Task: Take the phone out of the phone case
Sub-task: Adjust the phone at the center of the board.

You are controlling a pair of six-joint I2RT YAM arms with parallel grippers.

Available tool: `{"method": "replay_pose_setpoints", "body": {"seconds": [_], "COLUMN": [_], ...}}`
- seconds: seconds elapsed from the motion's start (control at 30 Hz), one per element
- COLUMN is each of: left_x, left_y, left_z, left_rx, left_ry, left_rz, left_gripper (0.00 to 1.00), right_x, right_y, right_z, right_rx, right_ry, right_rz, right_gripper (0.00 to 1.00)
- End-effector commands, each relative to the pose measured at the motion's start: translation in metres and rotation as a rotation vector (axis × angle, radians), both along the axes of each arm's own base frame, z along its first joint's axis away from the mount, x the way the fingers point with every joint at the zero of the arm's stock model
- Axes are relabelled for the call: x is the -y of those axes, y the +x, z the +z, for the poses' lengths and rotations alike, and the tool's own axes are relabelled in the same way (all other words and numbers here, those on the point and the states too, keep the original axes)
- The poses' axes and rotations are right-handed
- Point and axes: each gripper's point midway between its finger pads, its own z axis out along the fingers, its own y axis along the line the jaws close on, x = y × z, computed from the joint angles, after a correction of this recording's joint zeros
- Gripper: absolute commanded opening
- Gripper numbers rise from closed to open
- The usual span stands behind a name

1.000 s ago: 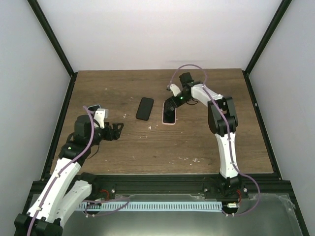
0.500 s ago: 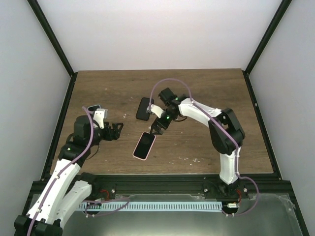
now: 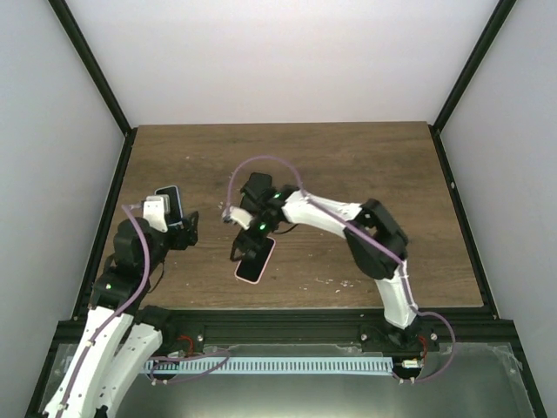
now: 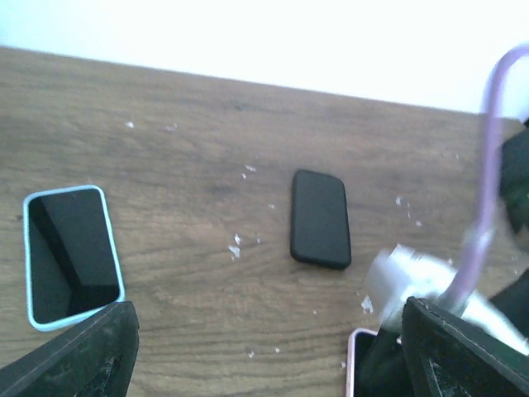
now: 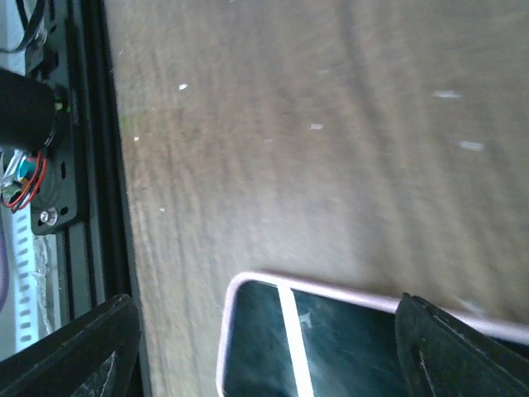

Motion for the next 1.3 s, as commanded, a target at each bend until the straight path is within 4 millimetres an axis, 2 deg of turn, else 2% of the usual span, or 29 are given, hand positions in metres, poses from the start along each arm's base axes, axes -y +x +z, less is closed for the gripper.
{"method": "replay_pose_setpoints", "body": {"seconds": [0.0, 0.13, 0.23, 0.33, 0.47, 0.6, 0.7, 0.93, 1.0, 1.07, 1.17, 1.27], "left_x": [-0.016, -0.017, -0.016, -0.015, -0.015, -0.014, -0.014, -0.011, -0.01, -0.01, -0.008, -0.008], "left_y": [-0.005, -0.006, -0.004, -0.003, -0.003, -0.004, -0.003, -0.001, -0.001, 0.0, 0.0, 0.001], "left_z": [0.016, 0.016, 0.013, 0.012, 0.012, 0.012, 0.012, 0.008, 0.007, 0.006, 0.005, 0.005], "left_rx": [0.069, 0.079, 0.064, 0.057, 0.062, 0.06, 0.062, 0.049, 0.045, 0.042, 0.038, 0.036], "left_ry": [0.007, 0.006, 0.01, 0.011, 0.009, 0.008, 0.006, 0.008, 0.008, 0.006, 0.005, 0.005], "left_rz": [0.079, 0.082, 0.081, 0.077, 0.075, 0.073, 0.07, 0.057, 0.055, 0.051, 0.045, 0.043], "left_gripper": [0.88, 0.88, 0.89, 0.89, 0.89, 0.89, 0.89, 0.9, 0.9, 0.9, 0.9, 0.9], "right_x": [-0.034, -0.042, -0.034, -0.022, 0.005, 0.049, 0.08, 0.143, 0.162, 0.177, 0.183, 0.171], "right_y": [-0.027, -0.045, -0.057, -0.065, -0.073, -0.078, -0.076, -0.08, -0.073, -0.057, -0.036, -0.038], "right_z": [-0.005, -0.031, -0.055, -0.066, -0.069, -0.08, -0.077, -0.079, -0.081, -0.08, -0.063, -0.027], "right_rx": [-0.076, -0.103, -0.145, -0.177, -0.149, -0.091, -0.021, 0.02, 0.032, 0.065, 0.154, 0.24], "right_ry": [-0.031, -0.103, -0.188, -0.251, -0.315, -0.419, -0.456, -0.561, -0.596, -0.609, -0.557, -0.41], "right_rz": [0.03, 0.062, 0.073, 0.068, 0.075, 0.072, 0.052, 0.033, -0.001, -0.053, -0.071, -0.002], "right_gripper": [0.84, 0.83, 0.85, 0.86, 0.88, 0.9, 0.92, 0.94, 0.95, 0.95, 0.95, 0.95]}}
